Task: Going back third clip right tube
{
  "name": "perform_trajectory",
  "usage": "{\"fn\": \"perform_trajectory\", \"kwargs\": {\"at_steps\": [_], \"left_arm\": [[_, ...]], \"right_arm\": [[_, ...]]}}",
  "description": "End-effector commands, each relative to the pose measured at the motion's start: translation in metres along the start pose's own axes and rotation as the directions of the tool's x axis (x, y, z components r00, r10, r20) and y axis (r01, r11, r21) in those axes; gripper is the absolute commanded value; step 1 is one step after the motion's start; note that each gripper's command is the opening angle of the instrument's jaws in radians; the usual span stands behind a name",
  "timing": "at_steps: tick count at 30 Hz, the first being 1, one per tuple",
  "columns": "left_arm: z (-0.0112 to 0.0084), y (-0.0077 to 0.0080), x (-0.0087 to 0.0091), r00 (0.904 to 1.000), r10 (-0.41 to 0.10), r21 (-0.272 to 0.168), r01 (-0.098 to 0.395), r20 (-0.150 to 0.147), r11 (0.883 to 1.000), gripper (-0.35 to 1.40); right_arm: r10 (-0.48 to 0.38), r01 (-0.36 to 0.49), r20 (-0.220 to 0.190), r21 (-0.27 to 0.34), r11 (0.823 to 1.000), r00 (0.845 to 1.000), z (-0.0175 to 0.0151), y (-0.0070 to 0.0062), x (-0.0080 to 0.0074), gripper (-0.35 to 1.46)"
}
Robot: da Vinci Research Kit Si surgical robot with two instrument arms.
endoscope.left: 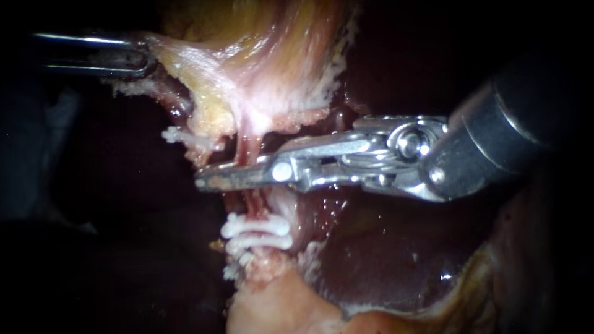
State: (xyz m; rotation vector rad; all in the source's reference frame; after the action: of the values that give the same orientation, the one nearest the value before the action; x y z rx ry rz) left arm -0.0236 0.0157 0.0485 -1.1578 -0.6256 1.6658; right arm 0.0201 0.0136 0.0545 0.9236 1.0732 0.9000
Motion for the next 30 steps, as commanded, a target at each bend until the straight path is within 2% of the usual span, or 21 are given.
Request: {"fn": "perform_trajectory", "kwargs": {"at_steps": [1, 3, 5, 6, 9, 13, 17, 21, 23, 30], "left_arm": [[0.0, 0.0, 0.0, 1.0, 0.0, 0.0, 0.0, 0.0, 1.0, -0.35], [0.0, 0.0, 0.0, 1.0, 0.0, 0.0, 0.0, 0.0, 1.0, -0.35], [0.0, 0.0, 0.0, 1.0, 0.0, 0.0, 0.0, 0.0, 1.0, -0.35], [0.0, 0.0, 0.0, 1.0, 0.0, 0.0, 0.0, 0.0, 1.0, -0.35], [0.0, 0.0, 0.0, 1.0, 0.0, 0.0, 0.0, 0.0, 1.0, -0.35], [0.0, 0.0, 0.0, 1.0, 0.0, 0.0, 0.0, 0.0, 1.0, -0.35], [0.0, 0.0, 0.0, 1.0, 0.0, 0.0, 0.0, 0.0, 1.0, -0.35], [0.0, 0.0, -0.0001, 1.0, 0.0, 0.0, 0.0, 0.0, 1.0, -0.35], [0.0, 0.0, -0.0001, 1.0, 0.0, 0.0, 0.0, 0.0, 1.0, -0.35], [0.0, 0.0, -0.0002, 1.0, 0.001, 0.001, -0.001, 0.0, 1.0, -0.35]], "right_arm": [[-0.005, 0.005, -0.001, 0.0, 1.0, 1.0, 0.0, 0.0, 0.0, -0.35], [-0.035, 0.035, 0.004, 0.001, 0.999, 0.999, 0.0001, 0.0001, -0.0001, -0.35], [-0.081, 0.081, -0.012, 0.014, 0.997, 0.997, 0.0002, 0.0002, -0.0001, -0.05], [-0.092, 0.092, -0.028, 0.022, 0.995, 0.995, 0.0003, 0.0004, 0.0, 0.19], [-0.092, 0.093, -0.047, 0.029, 0.995, 0.995, 0.0007, 0.0008, -0.0001, 0.42], [-0.098, 0.099, -0.049, 0.03, 0.995, 0.994, 0.0014, 0.0016, -0.0008, 0.48], [-0.159, 0.16, -0.052, 0.019, 0.987, 0.986, 0.0021, 0.0027, -0.0018, 0.48], [-0.254, 0.253, -0.052, -0.022, 0.967, 0.966, 0.0025, 0.0041, -0.0025, 0.48], [-0.291, 0.289, -0.04, -0.047, 0.956, 0.956, 0.0025, 0.0048, -0.0027, 0.48], [-0.356, 0.354, -0.016, -0.083, 0.932, 0.934, 0.0016, 0.0069, -0.0028, 0.48]]}}
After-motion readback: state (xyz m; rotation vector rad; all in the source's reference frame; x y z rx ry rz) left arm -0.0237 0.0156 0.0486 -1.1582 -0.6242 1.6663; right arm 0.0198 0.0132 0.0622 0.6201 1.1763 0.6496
